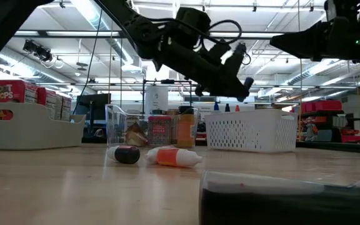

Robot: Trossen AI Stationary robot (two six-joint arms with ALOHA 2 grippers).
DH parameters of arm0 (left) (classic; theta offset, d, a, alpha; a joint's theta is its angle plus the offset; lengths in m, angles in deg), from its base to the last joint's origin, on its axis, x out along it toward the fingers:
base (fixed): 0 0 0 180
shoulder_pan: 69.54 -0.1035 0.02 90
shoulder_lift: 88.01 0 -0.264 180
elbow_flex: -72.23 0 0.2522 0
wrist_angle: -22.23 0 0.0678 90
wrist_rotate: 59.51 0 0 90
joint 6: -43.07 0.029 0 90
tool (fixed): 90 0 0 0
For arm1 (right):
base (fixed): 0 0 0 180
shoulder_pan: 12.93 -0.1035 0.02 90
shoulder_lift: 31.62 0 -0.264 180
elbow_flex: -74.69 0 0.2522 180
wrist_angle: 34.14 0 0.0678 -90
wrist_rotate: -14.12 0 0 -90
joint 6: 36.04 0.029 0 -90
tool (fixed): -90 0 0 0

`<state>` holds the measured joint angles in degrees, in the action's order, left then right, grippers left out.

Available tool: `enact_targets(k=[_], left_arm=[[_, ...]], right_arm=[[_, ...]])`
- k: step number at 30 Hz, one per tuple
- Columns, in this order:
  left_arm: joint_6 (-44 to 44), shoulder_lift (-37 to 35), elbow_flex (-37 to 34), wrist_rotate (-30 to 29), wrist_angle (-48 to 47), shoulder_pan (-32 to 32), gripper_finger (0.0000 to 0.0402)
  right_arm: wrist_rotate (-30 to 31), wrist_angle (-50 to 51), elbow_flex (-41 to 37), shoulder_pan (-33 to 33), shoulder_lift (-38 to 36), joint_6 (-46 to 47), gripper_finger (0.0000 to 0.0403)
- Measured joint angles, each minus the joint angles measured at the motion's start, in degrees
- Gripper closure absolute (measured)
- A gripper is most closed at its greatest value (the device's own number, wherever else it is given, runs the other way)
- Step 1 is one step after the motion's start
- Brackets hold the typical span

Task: Pick & Place Kitchen Items
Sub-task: Put the blue food coloring bottle into the white bin, then put the orange food coloring bottle into the white bin

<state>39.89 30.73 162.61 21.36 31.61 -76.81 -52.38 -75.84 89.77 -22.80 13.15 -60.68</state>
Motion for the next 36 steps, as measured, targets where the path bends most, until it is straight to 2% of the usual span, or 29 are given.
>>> enact_targets(k=[6, 15, 19, 24, 26, 30, 36], left_arm=[[0.66, 1.62, 1.11, -0.29, -3.22, -0.99, 0.0295], [0.61, 1.44, 1.13, -0.14, -7.32, -1.35, 0.0221], [1.33, -2.32, 1.11, 2.35, -11.90, 0.12, 0.0206], [-1.98, -11.04, 1.05, 2.76, -24.70, 2.67, 0.0210], [-0.82, -15.36, 1.08, 0.78, -27.79, 4.24, 0.0216], [2.51, -23.33, 0.92, -8.48, -33.02, 9.21, 0.0227], [4.54, -32.74, -3.73, -17.47, -35.34, 17.81, 0.0236]], right_arm=[[0.48, 0.20, 0.00, 0.33, 0.02, -0.70, 0.0195], [1.01, 0.33, 0.00, 0.33, 0.02, -0.69, 0.0195], [1.03, 0.35, 0.00, 0.33, 0.02, -0.72, 0.0195], [1.05, 0.36, 0.00, 0.33, 0.02, -0.61, 0.0195], [1.07, 0.65, 0.00, 0.33, 0.02, 0.19, 0.0195], [1.07, 0.70, 0.00, 0.33, 0.02, 0.46, 0.0195], [1.06, 0.73, 0.00, 0.33, 0.02, 1.90, 0.0195]])
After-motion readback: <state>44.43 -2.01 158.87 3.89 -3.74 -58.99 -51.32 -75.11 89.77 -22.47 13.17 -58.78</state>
